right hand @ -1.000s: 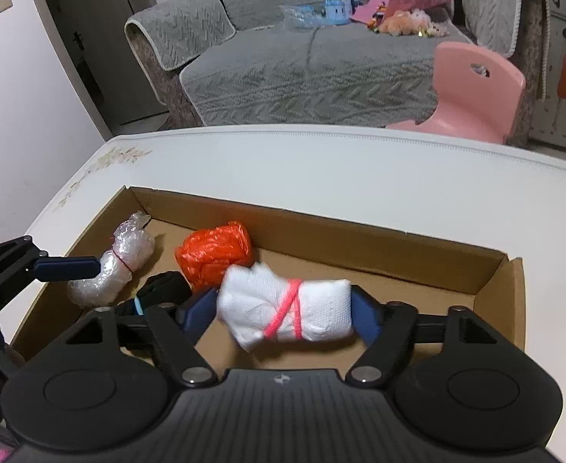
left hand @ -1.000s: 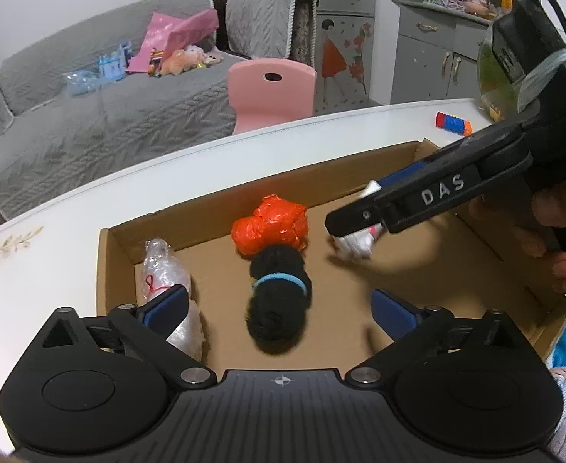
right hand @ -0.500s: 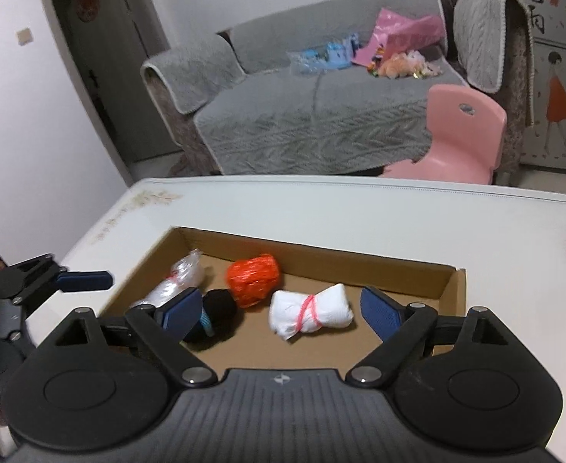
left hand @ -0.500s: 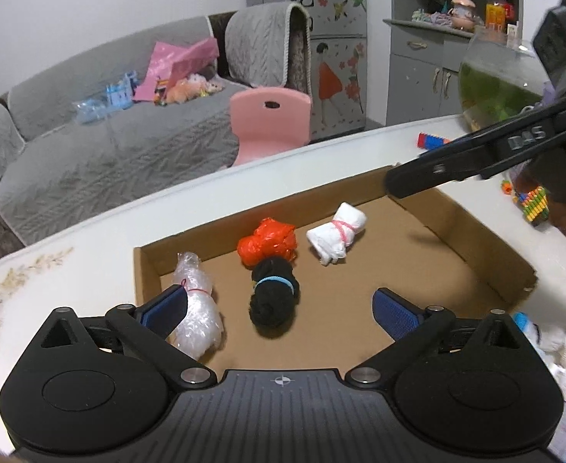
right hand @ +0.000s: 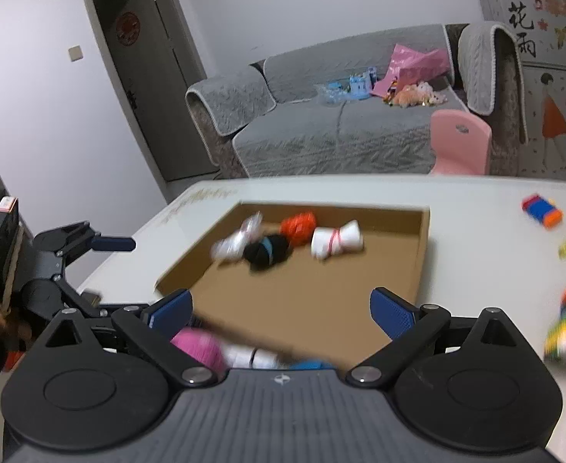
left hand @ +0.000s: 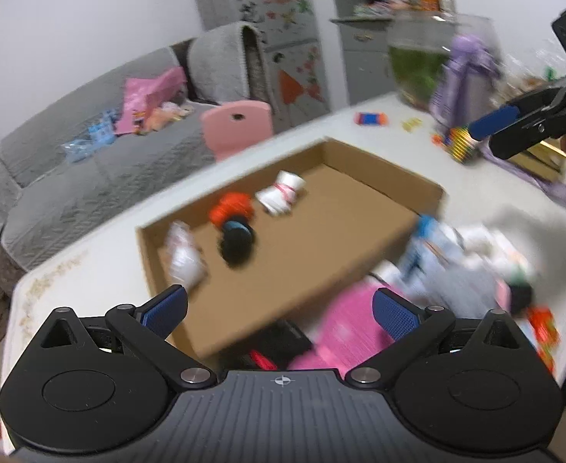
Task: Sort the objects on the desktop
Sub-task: 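Grasp the grey knit sock with the left tool while the right tool grasps a white sock roll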
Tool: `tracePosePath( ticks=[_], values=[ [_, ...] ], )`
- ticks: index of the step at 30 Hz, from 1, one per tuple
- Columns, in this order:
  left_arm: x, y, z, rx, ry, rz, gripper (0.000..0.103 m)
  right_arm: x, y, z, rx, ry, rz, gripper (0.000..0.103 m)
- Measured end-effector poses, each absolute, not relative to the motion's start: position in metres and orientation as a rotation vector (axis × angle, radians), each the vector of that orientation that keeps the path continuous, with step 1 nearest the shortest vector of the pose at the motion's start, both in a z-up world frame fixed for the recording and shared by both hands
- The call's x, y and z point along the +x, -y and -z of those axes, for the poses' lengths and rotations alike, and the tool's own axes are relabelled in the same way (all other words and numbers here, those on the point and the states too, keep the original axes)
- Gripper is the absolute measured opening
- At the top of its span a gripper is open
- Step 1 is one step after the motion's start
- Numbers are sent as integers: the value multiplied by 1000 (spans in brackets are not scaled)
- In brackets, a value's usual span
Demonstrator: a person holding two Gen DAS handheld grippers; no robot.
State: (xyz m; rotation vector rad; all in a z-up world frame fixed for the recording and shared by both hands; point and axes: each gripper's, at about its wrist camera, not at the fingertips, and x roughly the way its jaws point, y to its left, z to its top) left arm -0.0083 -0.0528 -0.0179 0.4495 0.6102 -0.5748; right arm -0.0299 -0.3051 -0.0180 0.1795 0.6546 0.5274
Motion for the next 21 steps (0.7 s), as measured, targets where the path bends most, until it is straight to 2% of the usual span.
tracePosePath(
  ticks=[10,17,21],
  values=[
    [-76,62,57,453,-662,664,103,-67,309,59,145,-726,-511,98],
    [-87,83,74,447,-682,699,103,-63,319,89,172,-781,-432,89],
    [-84,87,80,386,-712,732,103,-66,323,98,185,-784,-385,88]
  ],
)
